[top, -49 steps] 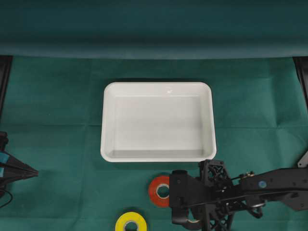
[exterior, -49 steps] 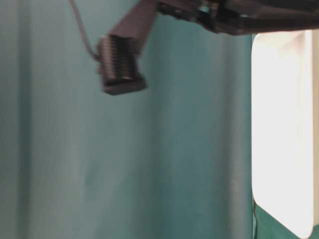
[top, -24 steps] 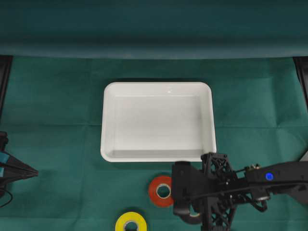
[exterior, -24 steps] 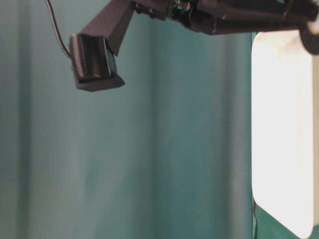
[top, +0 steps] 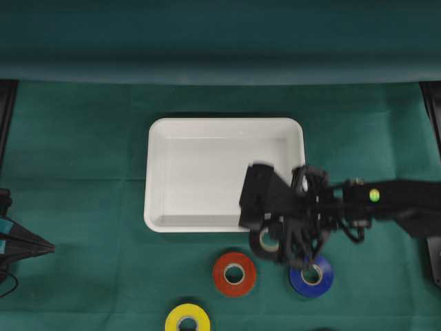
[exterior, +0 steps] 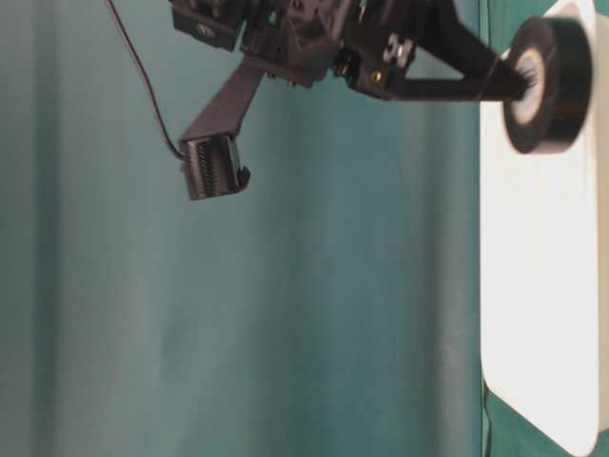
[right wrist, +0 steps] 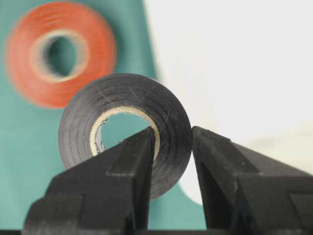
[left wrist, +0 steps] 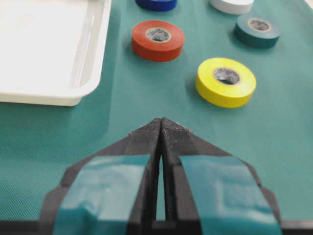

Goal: Put the tape into the white case with the right arm.
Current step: 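Lift the black tape and carry it over the white tray, then open the right gripper to drop the black tape in the tray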

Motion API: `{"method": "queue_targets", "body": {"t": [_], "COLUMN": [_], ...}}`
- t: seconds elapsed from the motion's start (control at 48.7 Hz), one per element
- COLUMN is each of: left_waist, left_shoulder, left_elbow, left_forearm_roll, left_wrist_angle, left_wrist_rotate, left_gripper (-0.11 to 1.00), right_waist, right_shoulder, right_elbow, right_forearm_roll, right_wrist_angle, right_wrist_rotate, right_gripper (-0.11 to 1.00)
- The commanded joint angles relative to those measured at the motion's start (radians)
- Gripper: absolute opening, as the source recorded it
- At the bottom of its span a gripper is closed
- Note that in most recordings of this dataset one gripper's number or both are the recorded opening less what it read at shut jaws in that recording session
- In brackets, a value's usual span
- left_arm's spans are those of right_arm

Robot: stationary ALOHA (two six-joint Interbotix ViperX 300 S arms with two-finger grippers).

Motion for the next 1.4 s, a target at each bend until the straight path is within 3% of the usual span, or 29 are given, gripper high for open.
{"method": "queue_targets", "body": {"t": [0.0, 0.493, 0.883, 1.006, 1.191, 1.376], "left_waist": [0.003, 0.003, 0.003, 0.003, 0.003, 0.003], "left_shoulder": [0.018, 0.018, 0.018, 0.018, 0.018, 0.018], "left_elbow": [-0.014, -0.014, -0.014, -0.014, -0.014, -0.014], "left_forearm_roll": [-0.002, -0.002, -0.002, -0.002, 0.000, -0.002], "left_wrist_angle": [-0.009, -0.009, -0.009, -0.009, -0.009, -0.009], "left_wrist_rotate": [0.000, 0.000, 0.000, 0.000, 0.000, 0.000], "left_gripper": [0.00, 0.00, 0.00, 0.00, 0.00, 0.00], "right_waist": [-0.035, -0.109, -0.117, -0.117, -0.117, -0.117], "right_shoulder": [-0.031, -0.031, -0.031, -0.029, -0.029, -0.031], "right_elbow": [-0.003, 0.054, 0.067, 0.072, 0.074, 0.074], "right_forearm_roll": [-0.020, -0.044, -0.100, -0.100, -0.100, -0.100], "right_wrist_angle": [-0.008, -0.074, -0.117, -0.101, -0.100, -0.103], "right_wrist_rotate": [-0.002, -0.002, 0.005, 0.008, 0.008, 0.008], "right_gripper": [-0.01, -0.01, 0.00, 0.22, 0.74, 0.72]}}
